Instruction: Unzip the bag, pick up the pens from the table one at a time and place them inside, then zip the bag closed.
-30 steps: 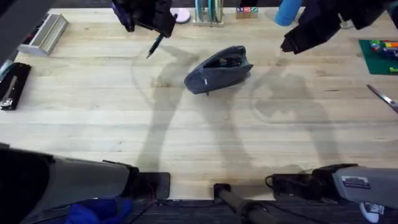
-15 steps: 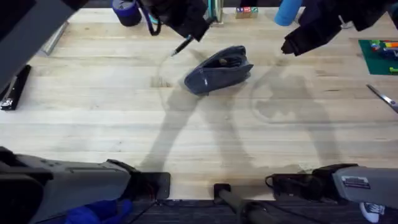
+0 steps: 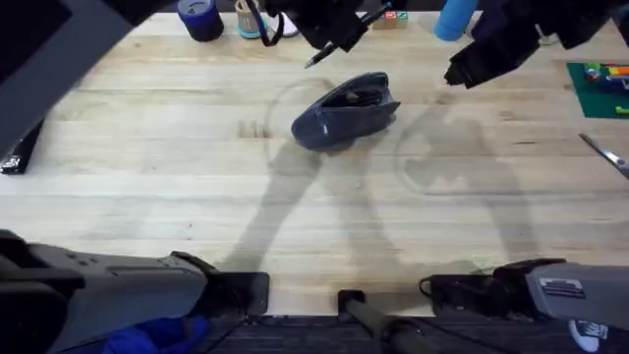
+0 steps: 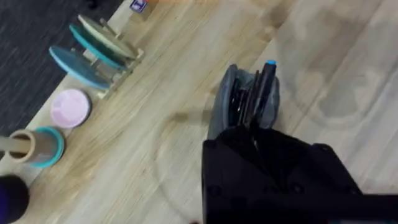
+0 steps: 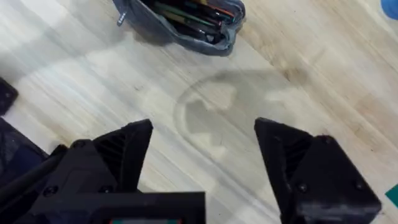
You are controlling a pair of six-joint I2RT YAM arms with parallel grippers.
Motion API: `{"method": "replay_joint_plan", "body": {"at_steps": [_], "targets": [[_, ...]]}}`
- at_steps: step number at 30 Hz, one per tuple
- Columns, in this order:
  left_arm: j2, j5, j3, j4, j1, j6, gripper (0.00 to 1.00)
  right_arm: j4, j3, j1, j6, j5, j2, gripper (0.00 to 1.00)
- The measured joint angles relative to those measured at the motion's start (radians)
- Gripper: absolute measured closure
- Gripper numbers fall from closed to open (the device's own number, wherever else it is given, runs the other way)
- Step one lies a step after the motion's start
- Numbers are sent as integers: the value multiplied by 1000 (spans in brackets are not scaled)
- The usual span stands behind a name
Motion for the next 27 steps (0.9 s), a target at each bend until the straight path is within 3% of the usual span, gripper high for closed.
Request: {"method": "replay_joint_plan", "body": {"at_steps": [14, 27], "targets": [[12, 40, 0, 25, -28, 1, 960, 0, 0, 0, 0, 0, 0, 5], [153, 43, 0, 56, -32, 1, 960, 0, 0, 0, 0, 0, 0, 5]]}}
